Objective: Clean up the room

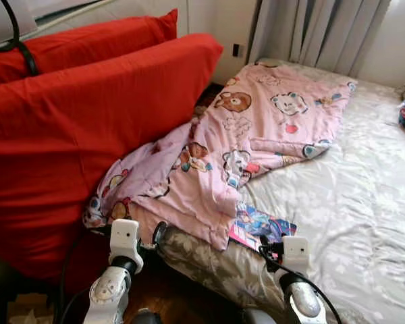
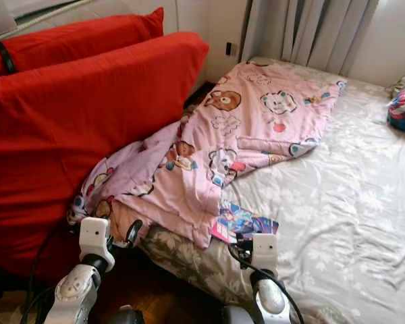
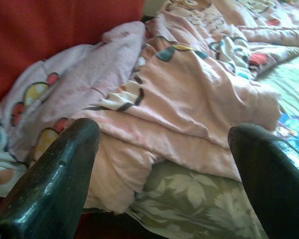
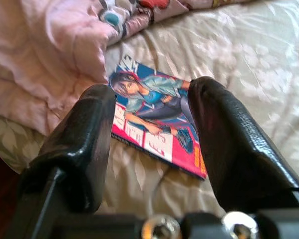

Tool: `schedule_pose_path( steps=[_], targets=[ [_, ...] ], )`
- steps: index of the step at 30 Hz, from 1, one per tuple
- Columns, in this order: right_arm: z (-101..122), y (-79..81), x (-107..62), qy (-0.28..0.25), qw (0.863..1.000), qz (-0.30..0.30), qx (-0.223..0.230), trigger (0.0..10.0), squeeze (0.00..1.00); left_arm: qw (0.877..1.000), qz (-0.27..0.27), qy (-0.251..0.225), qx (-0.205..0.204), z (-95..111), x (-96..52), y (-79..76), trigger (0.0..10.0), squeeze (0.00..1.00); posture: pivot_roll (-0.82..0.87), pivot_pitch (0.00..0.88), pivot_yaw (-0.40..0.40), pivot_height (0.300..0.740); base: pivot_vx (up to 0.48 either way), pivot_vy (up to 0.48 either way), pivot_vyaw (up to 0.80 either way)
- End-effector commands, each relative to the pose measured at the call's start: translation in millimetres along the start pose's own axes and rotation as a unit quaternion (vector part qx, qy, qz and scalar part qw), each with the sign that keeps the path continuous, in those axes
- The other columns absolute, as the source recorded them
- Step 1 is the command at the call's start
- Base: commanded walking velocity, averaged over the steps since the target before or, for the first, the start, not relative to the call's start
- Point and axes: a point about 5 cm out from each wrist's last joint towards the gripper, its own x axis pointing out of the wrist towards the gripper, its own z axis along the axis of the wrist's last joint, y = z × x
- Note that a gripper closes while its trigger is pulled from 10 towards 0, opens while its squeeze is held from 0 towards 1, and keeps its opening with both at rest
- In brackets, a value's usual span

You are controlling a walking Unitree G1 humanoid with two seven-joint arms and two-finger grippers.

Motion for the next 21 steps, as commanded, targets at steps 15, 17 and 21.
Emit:
schedule_pose_path(
  steps=[15, 17, 21],
  targets=[
    [-8.4, -1.7, -1.1, 0.029, 1.0, 0.005, 0.009, 10.0, 0.0, 1.0, 0.006, 0.002, -0.006, -0.1, -1.4, 0.9, 10.0, 0.0, -0.06, 0.124, -0.016, 0.659, 0.0, 0.0, 0.0],
    [-10.7, -2.4, -0.8, 0.042, 0.999, 0.002, 0.006, 10.0, 0.0, 1.0, 0.006, 0.003, -0.006, -0.3, -1.5, 0.9, 10.0, 0.0, -0.06, 0.124, -0.016, 0.659, 0.0, 0.0, 0.0],
    [-11.2, -2.4, -0.5, 0.044, 0.999, 0.004, 0.008, 10.0, 0.0, 1.0, 0.006, 0.003, -0.006, -0.2, -1.6, 0.9, 10.0, 0.0, -0.05, 0.126, -0.016, 0.639, 0.0, 0.0, 0.0]
  ],
)
